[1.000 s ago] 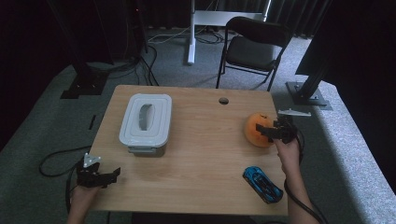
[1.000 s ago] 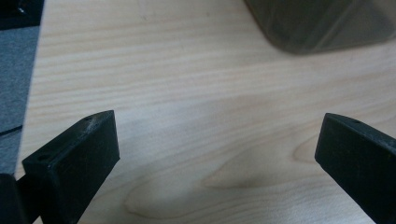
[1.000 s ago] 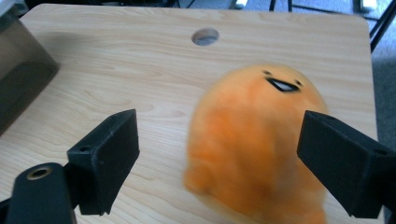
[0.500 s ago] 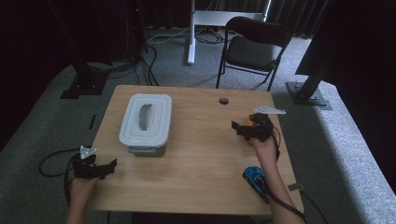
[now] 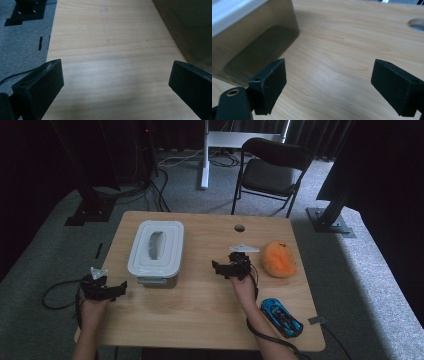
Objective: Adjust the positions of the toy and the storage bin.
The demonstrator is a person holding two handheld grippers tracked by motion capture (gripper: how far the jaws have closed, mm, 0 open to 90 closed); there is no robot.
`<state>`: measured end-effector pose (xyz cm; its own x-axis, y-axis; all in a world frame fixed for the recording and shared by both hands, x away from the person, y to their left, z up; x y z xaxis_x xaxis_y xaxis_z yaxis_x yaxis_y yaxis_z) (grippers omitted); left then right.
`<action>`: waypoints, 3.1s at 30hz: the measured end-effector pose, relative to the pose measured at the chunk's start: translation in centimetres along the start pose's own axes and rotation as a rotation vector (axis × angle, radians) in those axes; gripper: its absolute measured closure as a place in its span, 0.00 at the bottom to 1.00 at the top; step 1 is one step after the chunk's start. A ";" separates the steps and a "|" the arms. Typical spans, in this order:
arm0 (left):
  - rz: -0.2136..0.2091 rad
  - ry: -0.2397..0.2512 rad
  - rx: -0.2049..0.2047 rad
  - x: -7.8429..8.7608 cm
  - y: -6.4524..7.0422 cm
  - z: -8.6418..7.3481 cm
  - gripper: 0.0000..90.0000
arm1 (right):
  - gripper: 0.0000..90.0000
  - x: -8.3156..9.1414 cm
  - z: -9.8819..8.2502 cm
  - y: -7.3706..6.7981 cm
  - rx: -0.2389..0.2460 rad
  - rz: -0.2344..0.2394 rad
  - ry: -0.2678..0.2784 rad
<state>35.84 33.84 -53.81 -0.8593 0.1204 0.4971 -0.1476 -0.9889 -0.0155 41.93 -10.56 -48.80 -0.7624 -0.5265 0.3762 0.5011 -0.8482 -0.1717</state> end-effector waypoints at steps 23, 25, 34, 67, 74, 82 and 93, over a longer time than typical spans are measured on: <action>-0.028 -0.046 -0.055 -5.2 -1.5 2.4 0.00 | 0.14 -9.7 -2.5 -4.7 0.022 0.035 -0.085; -0.027 -0.044 -0.059 -5.6 -1.5 2.8 0.00 | 0.14 -10.2 -2.4 -4.8 0.032 0.022 -0.089; -0.032 -0.044 -0.072 -7.3 -0.9 4.4 0.00 | 0.14 -11.4 -2.5 -5.3 0.018 0.038 -0.107; -0.144 -0.029 -0.120 -7.9 5.9 5.3 0.01 | 0.21 -8.2 -2.2 -2.7 0.072 0.050 -0.112; -0.162 -0.035 -0.154 -7.5 7.8 5.4 0.02 | 0.22 -6.5 -2.5 -1.8 0.090 0.052 -0.117; -0.190 -0.039 -0.198 -7.2 10.1 5.6 0.02 | 0.22 -4.4 -3.0 -0.4 0.075 0.049 -0.119; -0.220 -0.028 -0.231 -6.2 13.0 5.5 0.01 | 0.22 -1.7 -3.8 1.4 0.067 0.058 -0.117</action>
<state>41.98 19.79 -52.31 -0.7809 0.3235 0.5344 -0.4383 -0.8933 -0.0996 42.41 -11.03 -53.14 -0.6808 -0.5607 0.4713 0.5717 -0.8090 -0.1365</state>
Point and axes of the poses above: each handheld gripper's, and its own axes: x roughly backward along the jaws, z roughly out of its top, y roughly to its right, the point moved 2 cm from there along -x, roughly forward along the jaws, and after that the axes turned 12 degrees about y, right-handed, at the moved point
